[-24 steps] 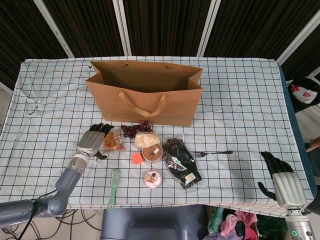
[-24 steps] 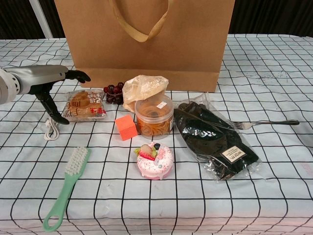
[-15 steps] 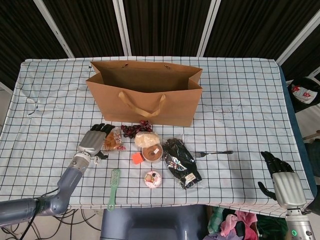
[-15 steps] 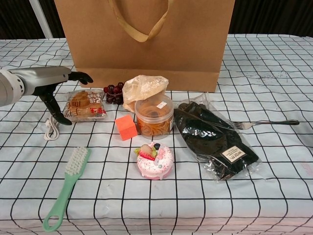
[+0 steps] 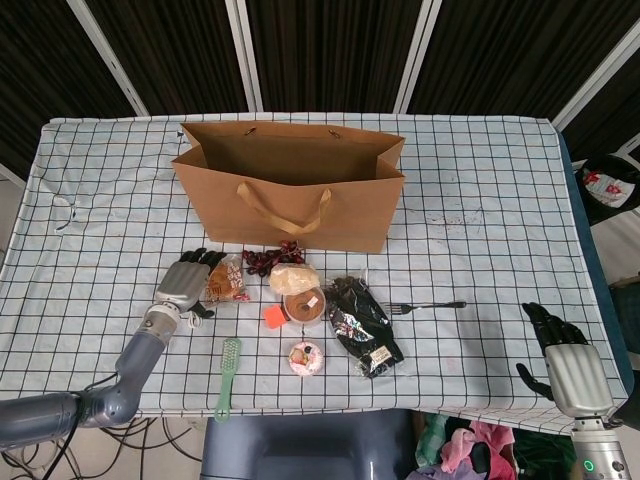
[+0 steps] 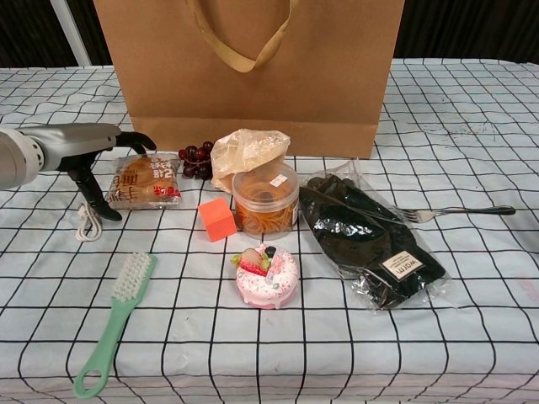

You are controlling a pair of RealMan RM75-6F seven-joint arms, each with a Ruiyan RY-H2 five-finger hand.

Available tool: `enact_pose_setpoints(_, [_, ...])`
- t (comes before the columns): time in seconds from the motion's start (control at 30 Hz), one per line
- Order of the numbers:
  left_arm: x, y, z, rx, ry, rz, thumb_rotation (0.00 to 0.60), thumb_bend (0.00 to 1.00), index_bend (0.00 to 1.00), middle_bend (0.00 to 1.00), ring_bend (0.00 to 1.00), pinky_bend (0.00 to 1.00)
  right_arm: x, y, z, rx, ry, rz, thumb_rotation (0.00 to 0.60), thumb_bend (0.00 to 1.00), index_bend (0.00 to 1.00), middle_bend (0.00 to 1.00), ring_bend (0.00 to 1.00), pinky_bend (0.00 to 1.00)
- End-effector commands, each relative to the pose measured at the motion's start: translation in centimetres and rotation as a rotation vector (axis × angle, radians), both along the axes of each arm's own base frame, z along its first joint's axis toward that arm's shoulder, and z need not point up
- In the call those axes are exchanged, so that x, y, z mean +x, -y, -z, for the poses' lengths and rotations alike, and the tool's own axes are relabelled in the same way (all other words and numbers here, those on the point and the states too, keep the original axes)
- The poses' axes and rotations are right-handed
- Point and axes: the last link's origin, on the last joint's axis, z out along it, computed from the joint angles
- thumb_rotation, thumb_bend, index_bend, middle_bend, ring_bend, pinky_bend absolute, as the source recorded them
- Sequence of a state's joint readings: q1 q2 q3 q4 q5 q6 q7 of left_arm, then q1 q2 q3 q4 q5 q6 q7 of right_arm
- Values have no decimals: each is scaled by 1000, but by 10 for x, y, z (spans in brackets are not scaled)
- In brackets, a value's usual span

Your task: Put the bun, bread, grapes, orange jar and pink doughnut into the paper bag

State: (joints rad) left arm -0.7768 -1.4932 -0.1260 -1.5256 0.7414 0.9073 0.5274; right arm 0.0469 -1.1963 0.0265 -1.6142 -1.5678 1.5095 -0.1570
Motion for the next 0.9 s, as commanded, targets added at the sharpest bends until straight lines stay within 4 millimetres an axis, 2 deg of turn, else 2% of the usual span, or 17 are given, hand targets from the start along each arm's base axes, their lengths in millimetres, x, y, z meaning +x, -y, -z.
enact_pose_setpoints(0.03, [1, -1, 2, -3, -2, 9, 600, 75, 104, 118, 35, 109, 0, 0, 0, 2, -1, -1, 600, 208, 76, 110, 188, 249])
enact_pose_setpoints(0.43, [10, -1, 13, -23, 4, 50, 600, 105, 126, 148, 50, 122, 0, 1, -2, -2, 2, -1, 600, 208, 75, 110, 188, 250])
enact_pose_setpoints(0.63, [13, -2, 18, -5, 1, 76, 600, 155, 174, 201, 104, 176, 0, 1, -2, -2, 4, -3, 600, 208, 75, 110, 188, 249])
enact_pose_setpoints(0.8, [12, -2, 19, 7, -1, 83, 600, 254, 251, 291, 201, 282, 1, 0, -1, 4, 5, -7, 600, 208, 75, 110, 188, 250])
enact_pose_setpoints(0.9, [11, -3, 16, 38, 13, 96, 600, 279, 273, 316, 234, 309, 1, 0, -1, 9, 6, -10, 600, 208, 76, 109, 188, 249])
